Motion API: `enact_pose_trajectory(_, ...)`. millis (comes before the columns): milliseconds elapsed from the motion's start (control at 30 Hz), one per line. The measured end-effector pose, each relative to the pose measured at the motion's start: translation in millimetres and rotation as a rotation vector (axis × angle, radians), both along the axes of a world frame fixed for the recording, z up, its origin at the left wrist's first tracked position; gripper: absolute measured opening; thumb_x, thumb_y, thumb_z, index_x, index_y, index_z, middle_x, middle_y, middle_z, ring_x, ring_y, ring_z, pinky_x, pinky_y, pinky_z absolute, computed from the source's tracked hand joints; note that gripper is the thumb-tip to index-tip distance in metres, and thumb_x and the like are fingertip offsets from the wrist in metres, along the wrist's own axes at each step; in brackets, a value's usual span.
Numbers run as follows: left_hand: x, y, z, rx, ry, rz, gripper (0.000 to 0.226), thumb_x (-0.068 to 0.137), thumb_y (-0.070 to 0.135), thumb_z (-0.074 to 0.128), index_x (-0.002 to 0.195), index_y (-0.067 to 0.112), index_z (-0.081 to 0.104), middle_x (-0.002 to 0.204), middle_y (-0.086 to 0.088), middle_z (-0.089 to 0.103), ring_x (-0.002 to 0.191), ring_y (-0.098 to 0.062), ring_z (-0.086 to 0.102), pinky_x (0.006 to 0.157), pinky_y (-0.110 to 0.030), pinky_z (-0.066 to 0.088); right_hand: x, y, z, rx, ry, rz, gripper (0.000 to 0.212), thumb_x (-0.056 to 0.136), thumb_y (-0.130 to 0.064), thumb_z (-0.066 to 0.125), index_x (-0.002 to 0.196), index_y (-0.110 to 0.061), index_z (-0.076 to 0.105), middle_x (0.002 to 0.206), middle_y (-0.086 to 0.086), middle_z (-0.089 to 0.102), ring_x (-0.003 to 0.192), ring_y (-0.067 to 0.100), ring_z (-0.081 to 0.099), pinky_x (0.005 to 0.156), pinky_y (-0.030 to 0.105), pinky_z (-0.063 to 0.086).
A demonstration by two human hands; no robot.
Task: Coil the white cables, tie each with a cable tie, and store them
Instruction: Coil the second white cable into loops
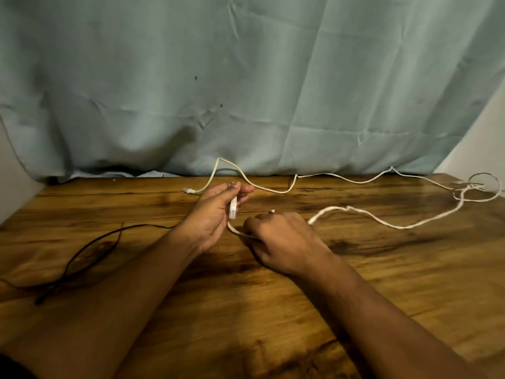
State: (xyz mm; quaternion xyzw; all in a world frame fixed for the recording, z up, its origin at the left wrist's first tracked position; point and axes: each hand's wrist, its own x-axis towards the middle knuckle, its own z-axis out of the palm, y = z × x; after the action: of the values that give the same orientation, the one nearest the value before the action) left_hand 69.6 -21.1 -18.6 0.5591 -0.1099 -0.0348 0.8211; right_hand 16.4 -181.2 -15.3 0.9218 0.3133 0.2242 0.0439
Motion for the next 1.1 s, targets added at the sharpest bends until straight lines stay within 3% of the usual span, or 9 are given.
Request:
enact_pose_trajectory(100,1.9,1.6,-3.3,0.048,-0.025,-0.003,0.024,0.105,0.013,0.05,0.091,0.007,0.069,0.116,-0.017,0.075,0.121,-0.024,0.066,0.112,-0.036,0.046,0.1,-1.4,3.3,-0.025,-0.098,0.09,0.014,0.092,-0.035,0.06,0.1,-0.025,0.066,0.095,-0.003,0.071,0.091,0.022,0.065,0.088,0.041,0.039)
enact_pose_trajectory(233,-2.1,6.7,-1.2,0.233,-0.052,-0.031,0.025,0.105,0.018,0.05,0.088,0.01,0.067,0.083,0.002,0.075,0.08,-0.01,0.069,0.071,-0.026,0.053,4.4,-10.4,6.7,0.15,-0.219,0.137,0.027,0.093,-0.034,0.054,0.107,-0.02,0.071,0.1,0.001,0.071,0.094,0.024,0.059,0.098,0.047,0.04)
enact_pose_trajectory(333,-0.9,8.4,-2.4,0.327,-0.082,-0.045,0.026,0.104,0.02,0.053,0.09,0.012,0.072,0.079,-0.003,0.072,0.075,-0.015,0.064,0.069,-0.03,0.046,8.3,-16.0,7.7,0.256,-0.218,0.127,0.042,0.097,-0.037,0.043,0.115,-0.014,0.074,0.103,0.006,0.071,0.094,0.028,0.062,0.084,0.044,0.046)
enact_pose_trajectory(467,-9.0,4.4,1.8,0.384,-0.078,-0.131,0.028,0.105,0.01,0.046,0.091,0.009,0.07,0.056,-0.011,0.054,0.061,-0.018,0.067,0.051,-0.025,0.039,13.8,-22.0,4.3,0.392,-0.292,0.124,0.034,0.099,-0.028,0.051,0.119,-0.011,0.073,0.104,0.01,0.068,0.091,0.033,0.064,0.072,0.044,0.052)
enact_pose_trajectory(667,-15.9,-0.6,3.2,0.134,0.086,-0.384,0.03,0.092,0.018,0.045,0.101,0.003,0.07,0.04,0.004,0.03,0.042,-0.015,0.05,0.088,-0.046,0.052,20.0,-28.7,-3.9,0.508,-0.149,-0.072,0.046,0.102,-0.034,0.042,0.145,-0.027,0.056,0.109,0.002,0.063,0.094,0.025,0.063,0.074,0.04,0.053)
enact_pose_trajectory(733,-18.3,-1.6,7.0,-0.003,0.137,-0.445,0.032,0.095,0.026,0.044,0.097,0.005,0.068,0.039,0.006,0.028,0.035,-0.009,0.036,0.069,-0.038,0.059,20.0,-30.8,-5.9,0.501,-0.087,-0.122,0.047,0.102,-0.035,0.039,0.147,-0.032,0.053,0.114,0.0,0.067,0.098,0.025,0.064,0.076,0.041,0.055)
enact_pose_trajectory(833,-15.8,0.5,9.9,-0.136,0.196,-0.482,0.044,0.107,0.035,0.035,0.091,0.008,0.066,0.04,0.008,0.028,0.031,-0.004,0.028,0.038,-0.02,0.036,17.8,-28.8,-9.4,0.537,-0.025,-0.121,0.04,0.103,-0.035,0.043,0.141,-0.036,0.056,0.119,-0.001,0.071,0.104,0.024,0.067,0.08,0.041,0.056)
enact_pose_trajectory(933,-11.5,4.2,8.9,-0.187,0.251,-0.568,0.04,0.107,0.035,0.037,0.091,0.011,0.064,0.046,0.009,0.03,0.035,-0.003,0.021,0.037,-0.017,0.019,20.1,-27.1,-12.5,0.492,0.013,-0.176,0.03,0.107,-0.039,0.041,0.133,-0.037,0.057,0.109,0.0,0.073,0.096,0.024,0.068,0.073,0.037,0.053)
enact_pose_trajectory(1100,-10.8,5.1,6.2,-0.194,0.242,-0.642,0.03,0.105,0.034,0.04,0.085,0.016,0.052,0.053,0.008,0.033,0.042,-0.005,0.027,0.043,-0.019,0.03,18.4,-24.7,-11.7,0.449,0.071,-0.217,0.025,0.107,-0.04,0.041,0.127,-0.036,0.055,0.102,0.001,0.073,0.091,0.028,0.068,0.069,0.038,0.05)
